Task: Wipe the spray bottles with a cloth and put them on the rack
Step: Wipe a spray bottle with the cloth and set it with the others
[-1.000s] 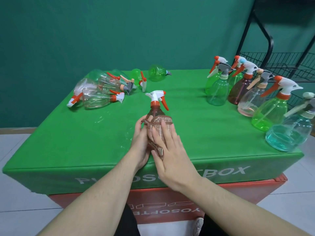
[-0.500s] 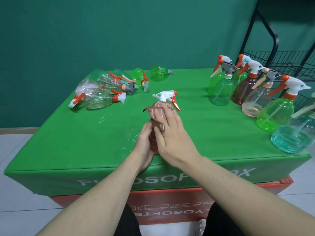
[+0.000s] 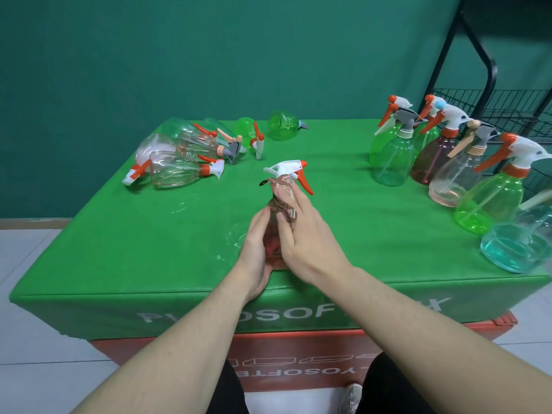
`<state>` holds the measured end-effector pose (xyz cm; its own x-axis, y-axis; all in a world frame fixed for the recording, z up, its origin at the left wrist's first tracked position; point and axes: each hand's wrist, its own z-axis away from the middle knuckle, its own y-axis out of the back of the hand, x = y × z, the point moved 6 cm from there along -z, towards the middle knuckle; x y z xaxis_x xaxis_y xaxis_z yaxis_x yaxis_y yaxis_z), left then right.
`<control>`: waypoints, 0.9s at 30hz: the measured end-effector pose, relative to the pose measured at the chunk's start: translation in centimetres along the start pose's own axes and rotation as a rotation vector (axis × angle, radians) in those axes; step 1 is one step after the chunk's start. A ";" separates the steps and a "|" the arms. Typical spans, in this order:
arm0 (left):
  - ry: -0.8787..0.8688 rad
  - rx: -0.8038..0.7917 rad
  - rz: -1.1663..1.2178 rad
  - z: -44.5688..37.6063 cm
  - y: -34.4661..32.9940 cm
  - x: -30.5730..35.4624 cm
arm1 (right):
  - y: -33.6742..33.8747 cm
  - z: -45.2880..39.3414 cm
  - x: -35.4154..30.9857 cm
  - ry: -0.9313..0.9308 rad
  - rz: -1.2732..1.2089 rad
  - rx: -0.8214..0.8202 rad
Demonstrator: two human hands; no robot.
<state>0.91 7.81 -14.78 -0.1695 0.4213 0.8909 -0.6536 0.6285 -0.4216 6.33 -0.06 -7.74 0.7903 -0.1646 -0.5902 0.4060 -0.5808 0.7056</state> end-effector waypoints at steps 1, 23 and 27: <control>-0.006 0.000 -0.005 -0.1 0.0 0.0 | 0.0 0.6 0.2 0.008 0.020 0.001; -0.031 0.002 -0.017 0.0 -0.4 0.4 | -1.2 4.8 -0.2 0.055 0.332 -0.093; -0.057 -0.026 -0.021 0.1 -0.8 0.5 | -0.5 2.5 -0.2 0.029 0.268 -0.042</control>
<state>1.29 7.50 -14.03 -0.1982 0.3699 0.9077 -0.6382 0.6541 -0.4060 4.79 -1.78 -8.93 0.8846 -0.2846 -0.3694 0.1992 -0.4857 0.8512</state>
